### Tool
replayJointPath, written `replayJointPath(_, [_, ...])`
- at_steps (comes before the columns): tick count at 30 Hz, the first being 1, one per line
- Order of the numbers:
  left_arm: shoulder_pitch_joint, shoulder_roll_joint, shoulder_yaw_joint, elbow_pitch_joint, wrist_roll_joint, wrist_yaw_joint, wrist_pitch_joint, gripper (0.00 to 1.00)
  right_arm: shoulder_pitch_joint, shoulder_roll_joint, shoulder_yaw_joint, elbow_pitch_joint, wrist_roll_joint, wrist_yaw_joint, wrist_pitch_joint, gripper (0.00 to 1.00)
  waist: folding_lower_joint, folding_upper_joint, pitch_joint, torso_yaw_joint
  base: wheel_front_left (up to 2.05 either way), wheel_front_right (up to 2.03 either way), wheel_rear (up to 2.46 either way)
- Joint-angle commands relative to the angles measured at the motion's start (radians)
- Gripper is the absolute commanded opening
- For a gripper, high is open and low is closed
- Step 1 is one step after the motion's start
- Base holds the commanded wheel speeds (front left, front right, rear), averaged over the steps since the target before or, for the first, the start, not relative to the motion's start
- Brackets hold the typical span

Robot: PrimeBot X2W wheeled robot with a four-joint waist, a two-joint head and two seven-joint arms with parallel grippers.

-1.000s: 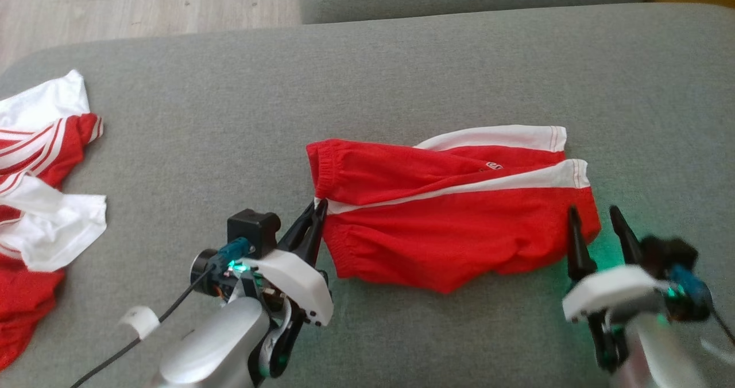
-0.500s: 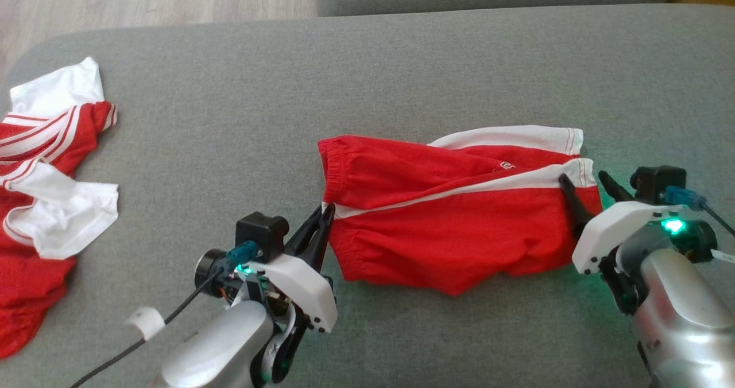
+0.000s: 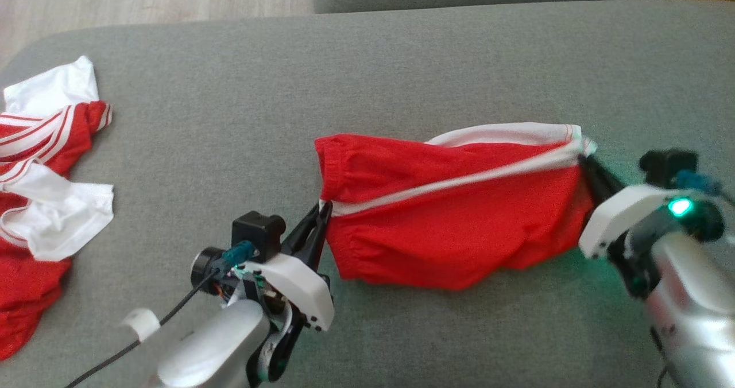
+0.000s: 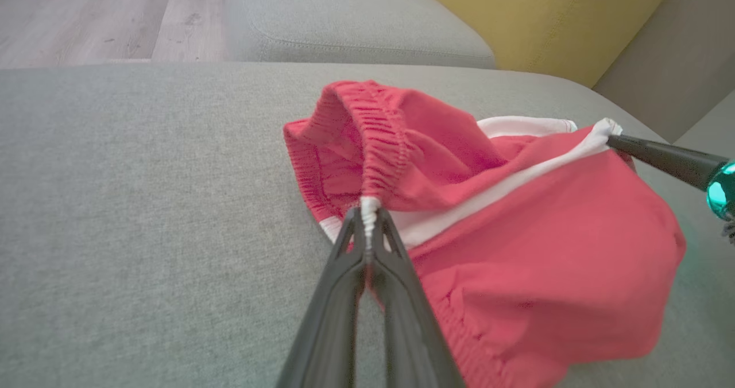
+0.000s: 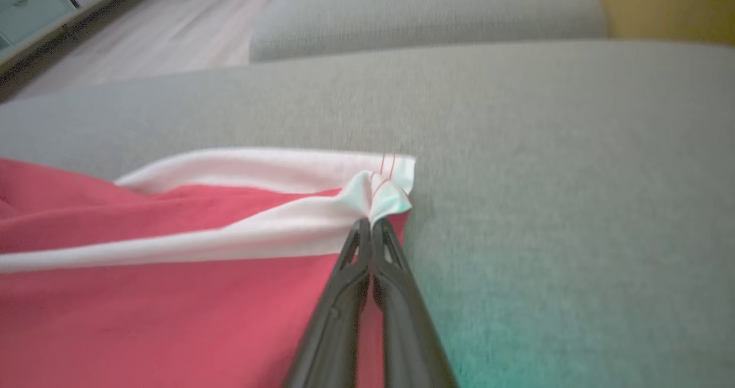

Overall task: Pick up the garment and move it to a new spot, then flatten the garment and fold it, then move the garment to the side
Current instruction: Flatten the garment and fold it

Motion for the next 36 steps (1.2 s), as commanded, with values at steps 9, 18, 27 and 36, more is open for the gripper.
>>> replayJointPath(9, [-0.282,0.103,0.101,-0.064,0.06,-0.057,0.004,0.0,-0.221,-0.11,-0.035,-0.206,0.066,0.007,-0.09,0.0,0.0,0.0,0.074,-0.051,0.0,0.0,0.0])
replayJointPath(18, [-0.766,0.066,0.198,0.091,0.156,-0.148,-0.075,0.0,-0.572,-0.172,-0.093,-0.232,0.04,0.007,-0.152,0.0,0.0,0.0,0.19,-0.106,0.0,0.0,0.0])
replayJointPath(27, [-0.945,-0.017,0.24,0.264,0.192,-0.193,-0.211,0.0,-0.71,-0.175,-0.127,-0.197,0.005,0.007,-0.218,0.0,0.0,0.0,0.208,-0.123,0.0,0.0,0.0])
replayJointPath(36, [-0.553,-0.035,0.161,0.281,0.178,-0.251,-0.231,0.0,-0.393,-0.155,-0.132,-0.197,0.043,0.007,-0.23,0.0,0.0,0.0,0.175,-0.127,0.0,0.0,0.0])
